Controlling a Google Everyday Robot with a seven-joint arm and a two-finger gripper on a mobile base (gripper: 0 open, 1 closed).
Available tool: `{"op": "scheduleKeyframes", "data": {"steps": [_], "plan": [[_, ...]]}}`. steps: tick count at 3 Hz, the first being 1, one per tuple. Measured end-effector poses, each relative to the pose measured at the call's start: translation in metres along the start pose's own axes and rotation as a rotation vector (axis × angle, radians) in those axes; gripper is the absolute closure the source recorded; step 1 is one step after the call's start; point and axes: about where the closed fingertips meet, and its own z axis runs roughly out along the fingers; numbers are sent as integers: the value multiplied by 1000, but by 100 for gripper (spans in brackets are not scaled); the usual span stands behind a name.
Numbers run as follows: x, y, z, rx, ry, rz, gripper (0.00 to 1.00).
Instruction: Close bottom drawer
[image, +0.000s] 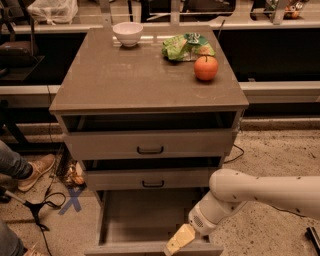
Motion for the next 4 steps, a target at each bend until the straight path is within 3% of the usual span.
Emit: {"op": "scheduleKeyframes", "data": {"steps": [1,2,3,4], "plan": [[-1,-27,49,-78,-27,57,0],[14,-26,85,-146,9,81,0],[14,-26,85,-146,9,81,0],[21,-52,102,-151,-30,120,0]]}}
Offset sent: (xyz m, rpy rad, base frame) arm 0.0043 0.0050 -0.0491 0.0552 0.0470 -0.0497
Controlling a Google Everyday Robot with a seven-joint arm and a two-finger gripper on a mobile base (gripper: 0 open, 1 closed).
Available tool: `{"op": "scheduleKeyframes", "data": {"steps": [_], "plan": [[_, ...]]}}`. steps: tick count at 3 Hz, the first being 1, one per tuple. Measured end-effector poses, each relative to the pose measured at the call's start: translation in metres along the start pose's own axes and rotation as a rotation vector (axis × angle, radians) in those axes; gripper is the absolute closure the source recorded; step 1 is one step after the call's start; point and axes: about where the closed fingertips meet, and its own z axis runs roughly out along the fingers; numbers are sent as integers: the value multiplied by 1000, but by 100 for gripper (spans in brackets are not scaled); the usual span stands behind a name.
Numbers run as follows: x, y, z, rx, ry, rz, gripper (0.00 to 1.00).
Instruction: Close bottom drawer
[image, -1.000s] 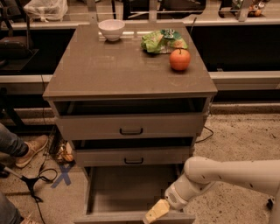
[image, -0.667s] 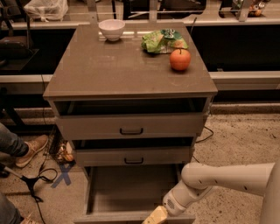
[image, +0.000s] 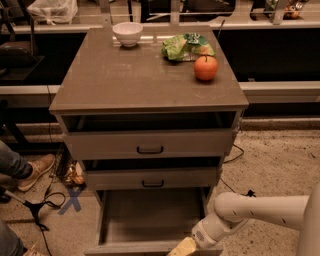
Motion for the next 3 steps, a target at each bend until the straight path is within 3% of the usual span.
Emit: {"op": "scheduleKeyframes", "data": {"steps": [1,3], "plan": [[2,-67,33,-20,-20,82,26],[2,-145,70,-2,-3,215,72]]}}
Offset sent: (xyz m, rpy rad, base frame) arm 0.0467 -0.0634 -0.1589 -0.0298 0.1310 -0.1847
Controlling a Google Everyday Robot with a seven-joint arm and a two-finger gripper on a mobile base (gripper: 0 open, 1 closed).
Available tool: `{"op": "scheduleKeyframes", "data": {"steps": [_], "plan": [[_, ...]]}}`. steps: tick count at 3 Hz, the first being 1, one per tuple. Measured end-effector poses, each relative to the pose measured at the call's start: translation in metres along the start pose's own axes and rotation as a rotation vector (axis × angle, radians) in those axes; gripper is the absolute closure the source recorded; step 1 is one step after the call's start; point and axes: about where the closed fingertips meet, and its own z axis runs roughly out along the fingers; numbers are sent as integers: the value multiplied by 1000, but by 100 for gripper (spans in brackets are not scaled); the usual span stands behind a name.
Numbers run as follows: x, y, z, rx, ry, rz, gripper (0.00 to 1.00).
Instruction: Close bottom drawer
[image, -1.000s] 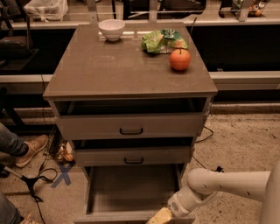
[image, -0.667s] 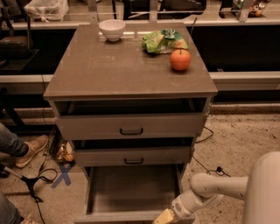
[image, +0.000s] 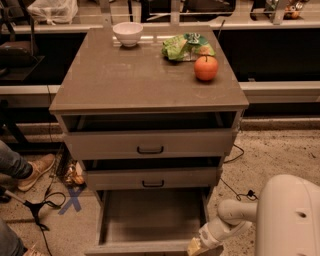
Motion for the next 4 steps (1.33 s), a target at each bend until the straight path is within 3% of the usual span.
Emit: {"op": "scheduleKeyframes", "data": {"steps": [1,4], "plan": [[-2,-37,21,71,42,86,96],[-1,-33,17,72,43,88,100]]}}
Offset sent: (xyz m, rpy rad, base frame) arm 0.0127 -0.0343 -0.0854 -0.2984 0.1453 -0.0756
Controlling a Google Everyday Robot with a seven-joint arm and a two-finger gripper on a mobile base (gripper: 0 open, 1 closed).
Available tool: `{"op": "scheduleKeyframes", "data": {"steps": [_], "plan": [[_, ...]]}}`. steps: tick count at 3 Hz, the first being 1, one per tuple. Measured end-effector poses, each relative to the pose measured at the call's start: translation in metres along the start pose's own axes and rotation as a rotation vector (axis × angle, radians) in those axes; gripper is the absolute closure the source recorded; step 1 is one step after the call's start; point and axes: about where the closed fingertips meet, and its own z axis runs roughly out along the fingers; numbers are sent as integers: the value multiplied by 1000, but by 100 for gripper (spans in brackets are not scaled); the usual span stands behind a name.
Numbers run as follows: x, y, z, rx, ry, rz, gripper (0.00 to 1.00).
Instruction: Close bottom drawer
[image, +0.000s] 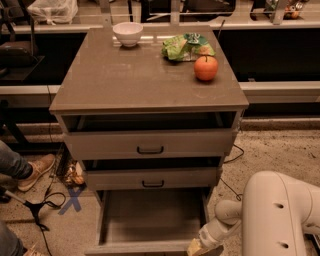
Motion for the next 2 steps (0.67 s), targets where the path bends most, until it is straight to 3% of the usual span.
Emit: {"op": "scheduleKeyframes", "data": {"steps": [2], "plan": [[0,0,0,0,0,0,100]]}}
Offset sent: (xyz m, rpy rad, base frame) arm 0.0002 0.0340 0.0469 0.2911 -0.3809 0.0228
